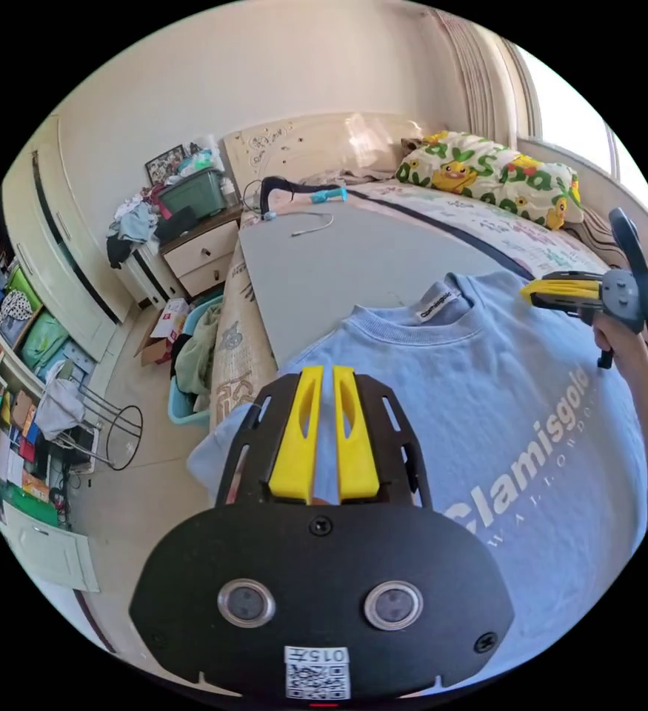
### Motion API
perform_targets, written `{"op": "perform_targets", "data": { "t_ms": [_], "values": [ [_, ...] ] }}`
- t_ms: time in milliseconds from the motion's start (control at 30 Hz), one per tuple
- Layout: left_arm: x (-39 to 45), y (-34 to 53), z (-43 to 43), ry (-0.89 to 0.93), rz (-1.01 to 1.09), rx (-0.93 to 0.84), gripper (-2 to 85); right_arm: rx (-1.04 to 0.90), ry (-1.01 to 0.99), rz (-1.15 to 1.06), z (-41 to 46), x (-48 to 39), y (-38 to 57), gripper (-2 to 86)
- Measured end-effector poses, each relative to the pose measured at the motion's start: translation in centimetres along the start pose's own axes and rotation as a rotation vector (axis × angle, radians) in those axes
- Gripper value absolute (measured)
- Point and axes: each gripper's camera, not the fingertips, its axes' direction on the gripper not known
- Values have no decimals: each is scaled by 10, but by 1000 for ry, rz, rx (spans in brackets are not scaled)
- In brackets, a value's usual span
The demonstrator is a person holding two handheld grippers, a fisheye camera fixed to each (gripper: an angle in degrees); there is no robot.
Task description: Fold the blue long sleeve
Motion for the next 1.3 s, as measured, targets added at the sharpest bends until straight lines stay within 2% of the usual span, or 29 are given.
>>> {"op": "perform_targets", "data": {
  "t_ms": [167,300,400,533,567,600,700,867,933,1033,1167,1300],
  "values": [
    [17,-19,20,-141,-11,-9,-6,-39,145,11,17,7,-8,-7],
    [32,-10,-6,-238,-24,53,-3,5,146,56,2,21,12,-7],
    [22,23,-67,-131,-3,167,-1,179,62,65,-51,47,67,-7],
    [14,111,-153,58,43,271,4,373,-256,40,-144,97,208,-4],
    [11,153,-179,152,38,307,6,411,-333,54,-166,111,255,-1],
    [8,199,-202,251,34,341,8,426,-369,65,-175,119,279,1],
    [6,322,-236,387,19,380,15,456,-506,118,-198,149,396,19],
    [3,490,-240,403,-178,326,49,402,-509,338,-194,183,556,97],
    [9,534,-241,449,-202,338,66,437,-513,406,-191,189,596,108],
    [18,581,-241,420,-260,374,81,449,-581,428,-190,200,633,120],
    [20,619,-220,573,-354,426,83,506,-711,424,-176,202,663,130],
    [23,639,-207,596,-396,465,84,465,-611,423,-174,210,666,107]
  ]
}}
